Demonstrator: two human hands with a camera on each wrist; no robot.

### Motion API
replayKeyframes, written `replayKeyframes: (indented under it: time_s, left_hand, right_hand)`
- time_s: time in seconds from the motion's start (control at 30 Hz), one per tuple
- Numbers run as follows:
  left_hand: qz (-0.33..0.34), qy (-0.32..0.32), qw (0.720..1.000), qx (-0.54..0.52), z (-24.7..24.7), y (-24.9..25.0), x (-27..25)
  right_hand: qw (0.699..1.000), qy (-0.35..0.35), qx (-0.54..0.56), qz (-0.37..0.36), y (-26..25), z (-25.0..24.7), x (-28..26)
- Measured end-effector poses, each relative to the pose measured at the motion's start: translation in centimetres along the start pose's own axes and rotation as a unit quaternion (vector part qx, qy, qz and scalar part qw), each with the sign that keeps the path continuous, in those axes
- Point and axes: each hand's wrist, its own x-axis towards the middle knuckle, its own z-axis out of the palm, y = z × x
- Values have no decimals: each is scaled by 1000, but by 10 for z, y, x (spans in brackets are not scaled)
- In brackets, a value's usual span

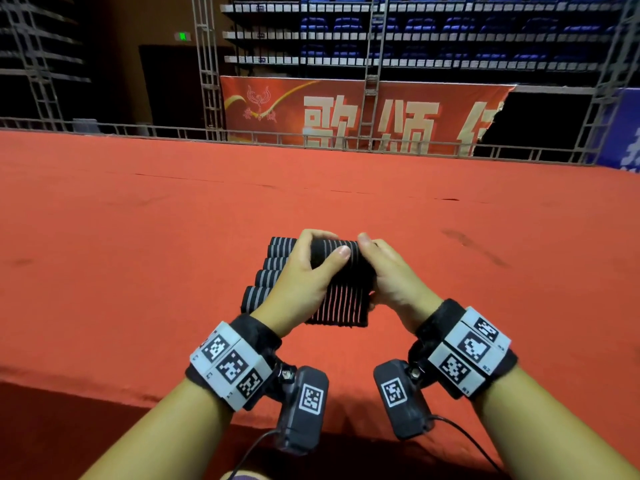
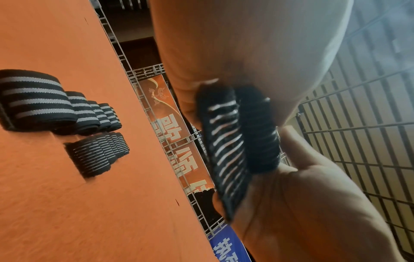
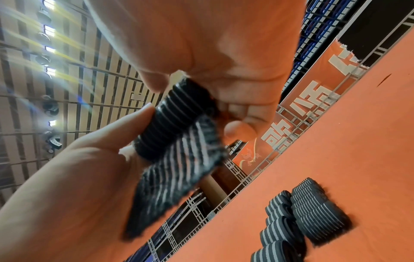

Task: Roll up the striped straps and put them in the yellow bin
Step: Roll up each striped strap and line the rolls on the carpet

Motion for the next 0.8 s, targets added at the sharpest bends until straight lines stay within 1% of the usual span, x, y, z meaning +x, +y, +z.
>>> replayKeyframes:
  time_s: [0.07, 0.2, 0.3, 0.37, 0.47, 0.57, 0.6, 0.7, 0.8]
  left_hand:
    - [-9, -6, 1000, -3, -3, 1, -4]
    - [-19, 15, 1000, -4, -7, 6, -12]
    - [-16, 6, 999, -37, -13, 10, -19]
    - [-26, 0, 999, -41, -17, 13, -25]
    - [-22, 2, 1000, -16, -24, 11, -31]
    - [1, -3, 1000, 9, -32, 9, -40]
    - [-1, -5, 1000, 12, -34, 9, -42]
    - [-41, -27, 998, 25, -40, 3, -46]
    - [-89, -40, 995, 30, -48, -9, -42]
  right_hand:
    - [1000, 8, 0, -4, -2, 3, -3]
    - [998, 27, 14, -54, -7, 9, -12]
    - [999, 25, -7, -32, -11, 15, -16]
    - [999, 27, -14, -35, -13, 18, -18]
    - [997, 26, -45, -60, -12, 25, -23]
    - [997, 9, -35, -65, -8, 33, -27]
    - [997, 10, -34, -68, -7, 35, -27]
    - [996, 15, -39, -73, -2, 38, -24]
    - [997, -3, -28, -69, 7, 38, -17]
